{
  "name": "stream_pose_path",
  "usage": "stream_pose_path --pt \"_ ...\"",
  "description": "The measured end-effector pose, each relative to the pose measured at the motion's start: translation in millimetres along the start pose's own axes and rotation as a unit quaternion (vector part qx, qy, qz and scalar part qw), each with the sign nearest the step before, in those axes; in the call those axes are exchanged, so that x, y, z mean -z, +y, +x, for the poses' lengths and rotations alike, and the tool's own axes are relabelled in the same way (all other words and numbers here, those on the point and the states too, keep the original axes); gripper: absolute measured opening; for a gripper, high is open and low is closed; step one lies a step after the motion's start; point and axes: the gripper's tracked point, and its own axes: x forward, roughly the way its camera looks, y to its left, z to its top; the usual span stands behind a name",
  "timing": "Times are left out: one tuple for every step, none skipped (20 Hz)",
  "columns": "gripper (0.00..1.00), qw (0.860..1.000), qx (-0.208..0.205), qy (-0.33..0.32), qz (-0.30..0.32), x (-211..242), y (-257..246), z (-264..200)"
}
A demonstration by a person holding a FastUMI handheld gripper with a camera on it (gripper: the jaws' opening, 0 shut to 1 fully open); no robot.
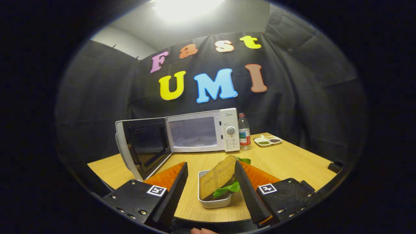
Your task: Open the microwave, put the food inside, and close the microwave door.
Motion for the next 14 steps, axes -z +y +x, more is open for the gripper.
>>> stream_pose_path --pt "0.87 0.999 0.006 0.019 0.038 10.6 -12.8 5.4" --pt "0.87 0.996 0.008 0.037 0.081 20.0 -23.2 10.4" --pt "0.87 0.991 0.008 0.044 0.124 26.1 -32.2 11.2" --pt "0.87 0.987 0.010 0.040 0.154 25.9 -37.8 11.9" --pt "0.85 0.984 0.015 0.034 0.175 24.4 -45.6 10.0" --pt "0.85 0.982 0.025 0.028 0.183 22.8 -53.5 7.9" --pt "0.85 0.982 0.034 0.012 0.184 17.3 -59.5 5.5" --pt "0.85 0.983 0.041 0.001 0.176 12.2 -63.5 4.1" --pt "0.85 0.985 0.043 0.003 0.164 15.4 -61.7 7.8" --pt "0.85 0.987 0.040 0.015 0.155 23.1 -58.2 13.0" --pt "0.85 0.988 0.033 0.032 0.150 34.4 -52.5 16.7" --pt "0.85 0.988 0.028 0.044 0.145 43.1 -48.8 19.9" --pt "0.85 0.988 0.031 0.050 0.140 46.4 -50.6 20.8" --pt "0.86 0.989 0.033 0.048 0.136 43.6 -53.2 19.2"
